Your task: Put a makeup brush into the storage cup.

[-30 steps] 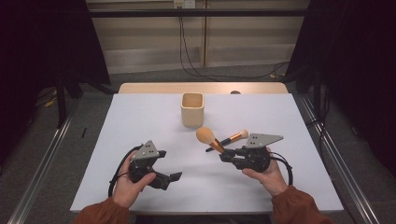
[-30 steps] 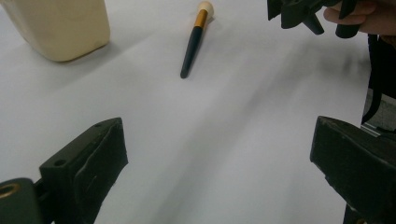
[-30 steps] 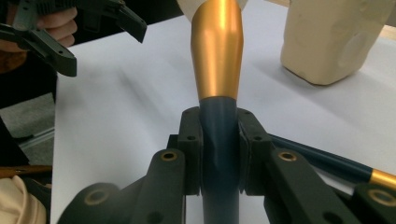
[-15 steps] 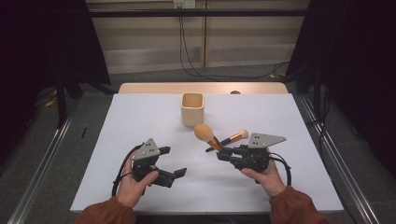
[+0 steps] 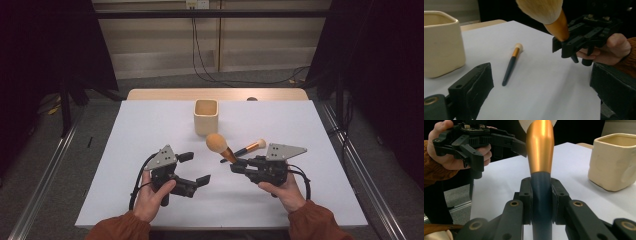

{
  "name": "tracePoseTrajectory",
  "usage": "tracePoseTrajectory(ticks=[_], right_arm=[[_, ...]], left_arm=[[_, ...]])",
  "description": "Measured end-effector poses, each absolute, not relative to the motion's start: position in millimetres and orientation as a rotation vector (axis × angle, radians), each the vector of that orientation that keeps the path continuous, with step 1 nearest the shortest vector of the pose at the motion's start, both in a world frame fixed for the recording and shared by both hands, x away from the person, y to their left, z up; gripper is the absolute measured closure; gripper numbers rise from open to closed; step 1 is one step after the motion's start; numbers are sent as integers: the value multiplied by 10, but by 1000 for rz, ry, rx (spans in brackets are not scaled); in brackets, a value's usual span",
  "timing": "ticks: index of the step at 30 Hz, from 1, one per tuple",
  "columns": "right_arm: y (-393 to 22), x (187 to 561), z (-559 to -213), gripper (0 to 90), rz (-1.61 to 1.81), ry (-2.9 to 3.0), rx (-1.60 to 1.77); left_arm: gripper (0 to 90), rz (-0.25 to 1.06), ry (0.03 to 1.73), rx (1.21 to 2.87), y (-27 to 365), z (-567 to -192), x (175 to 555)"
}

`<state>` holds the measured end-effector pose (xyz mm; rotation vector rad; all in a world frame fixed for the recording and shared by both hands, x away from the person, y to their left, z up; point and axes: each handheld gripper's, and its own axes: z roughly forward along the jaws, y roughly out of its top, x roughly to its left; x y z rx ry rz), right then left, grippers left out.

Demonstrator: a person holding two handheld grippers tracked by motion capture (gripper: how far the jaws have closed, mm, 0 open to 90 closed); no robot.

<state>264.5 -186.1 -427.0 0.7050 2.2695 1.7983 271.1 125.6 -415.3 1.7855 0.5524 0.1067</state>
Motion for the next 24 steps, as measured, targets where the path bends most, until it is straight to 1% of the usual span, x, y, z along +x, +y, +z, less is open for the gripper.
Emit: tracePoseTrajectory(ticks=[4, 6, 9, 11, 15, 19, 24], right_arm=[[-1834, 2635, -4269, 750, 1794, 2287, 691], [-1822, 2629, -4266, 750, 1792, 2298, 681], [-1809, 2629, -4264, 750, 1797, 2302, 673], [-1804, 2633, -4267, 750, 1801, 2303, 671], [-1800, 2632, -4265, 750, 1802, 2303, 662], [-1797, 2630, -4259, 750, 1810, 2300, 660], [-1792, 2634, -4267, 750, 1809, 2304, 662]], left_arm=[[64, 68, 562, 1758, 1216, -4136, 2732], [63, 99, 558, 1758, 1189, -4131, 2746], [69, 73, 539, 1751, 1127, -4136, 2770], [69, 60, 523, 1758, 1093, -4128, 2782], [55, 79, 493, 1766, 998, -4100, 2799], [54, 53, 464, 1756, 921, -4095, 2821], [50, 35, 468, 1755, 843, -4096, 2839]])
